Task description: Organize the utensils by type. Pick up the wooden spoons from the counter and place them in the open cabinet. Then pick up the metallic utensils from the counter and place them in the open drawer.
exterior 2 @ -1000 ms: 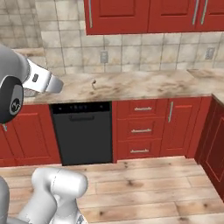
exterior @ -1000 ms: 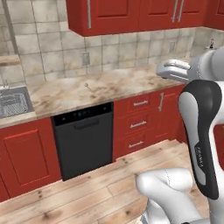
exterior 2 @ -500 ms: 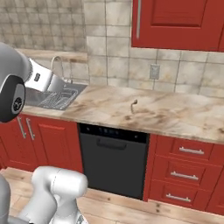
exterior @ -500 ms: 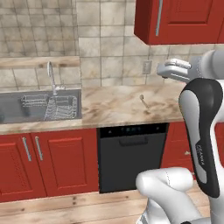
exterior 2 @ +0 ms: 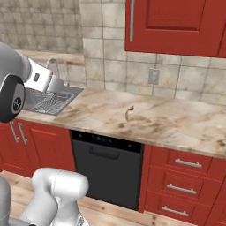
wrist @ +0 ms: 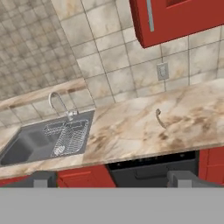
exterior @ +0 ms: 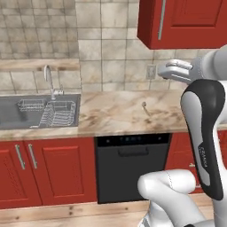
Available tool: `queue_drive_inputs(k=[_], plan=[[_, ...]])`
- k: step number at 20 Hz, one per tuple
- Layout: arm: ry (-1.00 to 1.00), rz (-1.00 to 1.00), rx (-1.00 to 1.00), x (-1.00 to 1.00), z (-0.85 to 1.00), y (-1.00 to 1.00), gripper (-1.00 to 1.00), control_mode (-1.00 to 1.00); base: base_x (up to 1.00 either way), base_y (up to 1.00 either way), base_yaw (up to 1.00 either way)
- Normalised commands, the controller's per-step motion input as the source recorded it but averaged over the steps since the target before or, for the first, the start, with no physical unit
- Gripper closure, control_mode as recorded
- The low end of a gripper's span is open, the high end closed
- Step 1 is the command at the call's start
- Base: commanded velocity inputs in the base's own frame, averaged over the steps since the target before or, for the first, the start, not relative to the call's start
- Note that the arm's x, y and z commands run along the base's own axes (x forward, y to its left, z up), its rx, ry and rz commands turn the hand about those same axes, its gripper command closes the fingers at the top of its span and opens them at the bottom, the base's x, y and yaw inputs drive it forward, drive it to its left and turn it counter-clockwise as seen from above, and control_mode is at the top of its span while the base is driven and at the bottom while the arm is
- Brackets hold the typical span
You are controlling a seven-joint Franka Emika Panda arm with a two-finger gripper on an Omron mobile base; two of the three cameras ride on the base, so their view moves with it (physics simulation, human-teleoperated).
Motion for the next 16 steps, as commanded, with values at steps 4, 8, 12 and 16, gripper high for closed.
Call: queue_drive_inputs(k=[4, 8, 12, 16], plan=[[0.0, 0.0, 0.0, 0.0, 0.0, 0.0, -1.0, 1.0, 0.45, -0.09, -0.28], [0.0, 0.0, 0.0, 0.0, 0.0, 0.0, -1.0, 1.0, 0.7, 0.0, -0.37], [0.0, 0.0, 0.0, 0.0, 0.0, 0.0, -1.0, 1.0, 0.58, 0.0, -0.38], [0.0, 0.0, 0.0, 0.0, 0.0, 0.0, -1.0, 1.0, 0.33, 0.0, -0.36]])
